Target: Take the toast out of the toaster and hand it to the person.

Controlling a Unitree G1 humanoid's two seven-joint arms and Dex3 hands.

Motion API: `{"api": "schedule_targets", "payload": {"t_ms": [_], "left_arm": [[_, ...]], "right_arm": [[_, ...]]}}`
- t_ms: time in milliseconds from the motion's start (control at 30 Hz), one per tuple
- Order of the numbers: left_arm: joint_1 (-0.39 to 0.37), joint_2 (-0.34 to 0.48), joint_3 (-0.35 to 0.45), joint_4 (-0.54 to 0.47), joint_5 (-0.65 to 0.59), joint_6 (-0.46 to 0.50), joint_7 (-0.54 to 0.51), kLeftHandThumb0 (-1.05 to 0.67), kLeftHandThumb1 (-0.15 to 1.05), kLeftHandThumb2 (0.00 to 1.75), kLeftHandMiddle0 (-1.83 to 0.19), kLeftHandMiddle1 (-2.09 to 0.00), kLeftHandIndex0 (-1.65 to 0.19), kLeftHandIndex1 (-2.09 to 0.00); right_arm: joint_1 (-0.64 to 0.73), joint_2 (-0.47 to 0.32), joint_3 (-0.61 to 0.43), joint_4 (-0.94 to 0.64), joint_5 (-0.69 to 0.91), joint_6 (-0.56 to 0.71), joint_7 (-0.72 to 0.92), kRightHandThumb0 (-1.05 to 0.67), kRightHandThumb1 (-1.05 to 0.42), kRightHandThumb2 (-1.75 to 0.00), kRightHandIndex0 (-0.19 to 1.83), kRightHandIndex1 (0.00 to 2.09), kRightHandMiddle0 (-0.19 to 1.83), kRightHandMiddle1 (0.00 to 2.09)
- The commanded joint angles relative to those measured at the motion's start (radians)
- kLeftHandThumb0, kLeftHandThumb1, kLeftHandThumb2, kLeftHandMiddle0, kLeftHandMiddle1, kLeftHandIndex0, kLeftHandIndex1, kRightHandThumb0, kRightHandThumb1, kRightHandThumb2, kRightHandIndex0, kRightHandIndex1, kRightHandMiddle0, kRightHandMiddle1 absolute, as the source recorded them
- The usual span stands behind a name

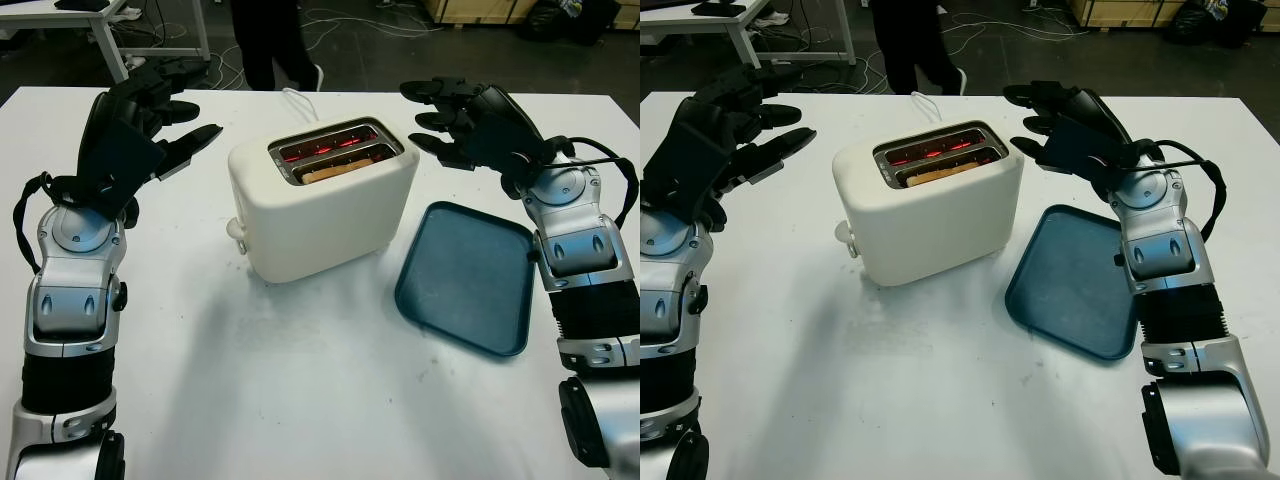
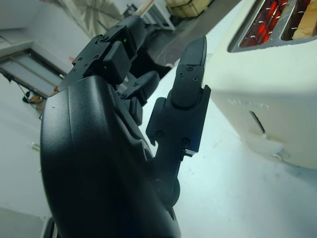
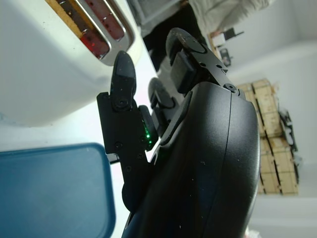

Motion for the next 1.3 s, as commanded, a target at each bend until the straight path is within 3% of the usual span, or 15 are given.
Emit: {"api": "schedule_targets", "payload": {"t_ms": [0,1133,1267], "left_arm": [[-0.003,-0.001,0.0,-0.007,0.001,0.008,0.004,-0.37,0.92,0.02,-0.23,-0.88,-0.44,-0.34],[0.006,-0.007,0.007,-0.014,-0.006,0.006,0.005,-0.35,0.92,0.03,-0.23,-0.87,-0.43,-0.37],[0.007,-0.007,0.007,-0.009,-0.006,-0.004,0.003,-0.35,0.92,0.03,-0.23,-0.87,-0.43,-0.37]], "right_arm": [[0.007,-0.001,0.005,0.002,-0.001,-0.016,0.0,-0.32,-0.92,-0.36,0.53,0.0,0.48,0.0],[0.011,0.004,0.001,-0.012,0.004,0.005,0.0,-0.28,-0.92,-0.37,0.53,0.01,0.48,0.0],[0.009,0.024,-0.022,0.015,0.014,-0.067,-0.049,-0.26,-0.92,-0.25,0.6,0.04,0.53,0.02]]}}
